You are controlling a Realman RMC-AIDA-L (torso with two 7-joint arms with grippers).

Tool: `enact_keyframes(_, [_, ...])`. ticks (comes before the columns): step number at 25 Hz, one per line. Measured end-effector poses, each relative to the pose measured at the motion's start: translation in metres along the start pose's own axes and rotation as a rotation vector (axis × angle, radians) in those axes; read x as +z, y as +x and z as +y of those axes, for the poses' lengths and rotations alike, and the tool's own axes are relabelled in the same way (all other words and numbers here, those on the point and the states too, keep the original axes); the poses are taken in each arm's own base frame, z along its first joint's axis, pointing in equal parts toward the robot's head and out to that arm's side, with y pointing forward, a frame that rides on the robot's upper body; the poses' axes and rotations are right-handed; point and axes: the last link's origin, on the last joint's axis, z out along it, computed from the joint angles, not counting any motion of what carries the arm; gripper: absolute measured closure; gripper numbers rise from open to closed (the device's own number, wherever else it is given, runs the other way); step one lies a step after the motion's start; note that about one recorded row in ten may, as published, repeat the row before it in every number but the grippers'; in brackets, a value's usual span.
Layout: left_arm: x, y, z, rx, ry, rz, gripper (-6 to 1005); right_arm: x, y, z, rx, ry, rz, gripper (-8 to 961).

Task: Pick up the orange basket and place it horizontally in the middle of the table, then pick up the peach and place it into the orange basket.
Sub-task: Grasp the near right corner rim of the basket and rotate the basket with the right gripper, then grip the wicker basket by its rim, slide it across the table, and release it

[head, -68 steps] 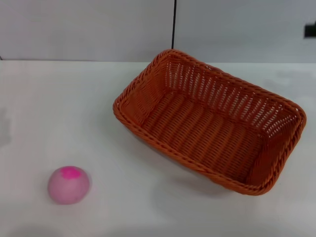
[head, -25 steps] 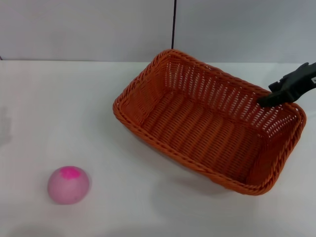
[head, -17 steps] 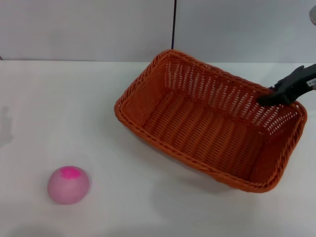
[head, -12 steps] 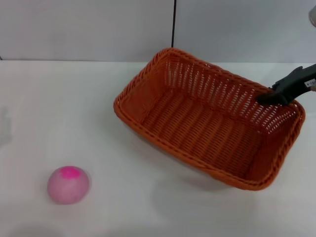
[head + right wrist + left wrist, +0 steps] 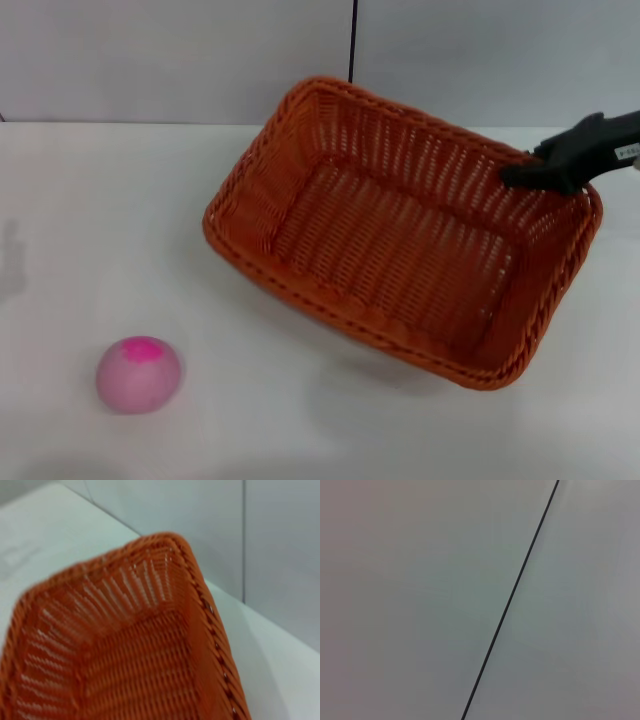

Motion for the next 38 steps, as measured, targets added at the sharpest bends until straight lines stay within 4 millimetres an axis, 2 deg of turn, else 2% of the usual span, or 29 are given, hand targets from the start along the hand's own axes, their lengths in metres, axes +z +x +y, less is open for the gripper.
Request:
enact_keyframes(9, [-0.001,0.000,0.001,0.001,-0.007,-0.004,562,-0.032,-0.017,0.016,-0.110,-0.089,-0.201,790])
enact_keyframes(14, [-0.002,0.000,0.001,0.001,-0.006,-0.005,561,-0.043,-0.025,0.021,-0.150,-0.143,-0.263,788])
enact_keyframes(25, [-0.001,0.000,0.001,-0.003,-0.008,0.001,562,-0.063,-0.047,0.033,-0.316,-0.279,-0.185,782])
enact_keyframes(30, [0.000,0.000,0.002,-0.005,-0.009,0.004,563,-0.055,-0.052,0.035,-0.337,-0.324,-0.087,780])
enact_keyframes(34, [-0.001,0.000,0.002,-0.004,-0.009,0.003,562,-0.033,-0.052,0.037,-0.342,-0.375,0.013,778])
enact_keyframes(38, [-0.001,0.000,0.002,-0.005,-0.009,0.003,561,-0.020,-0.052,0.038,-0.341,-0.403,0.032,776])
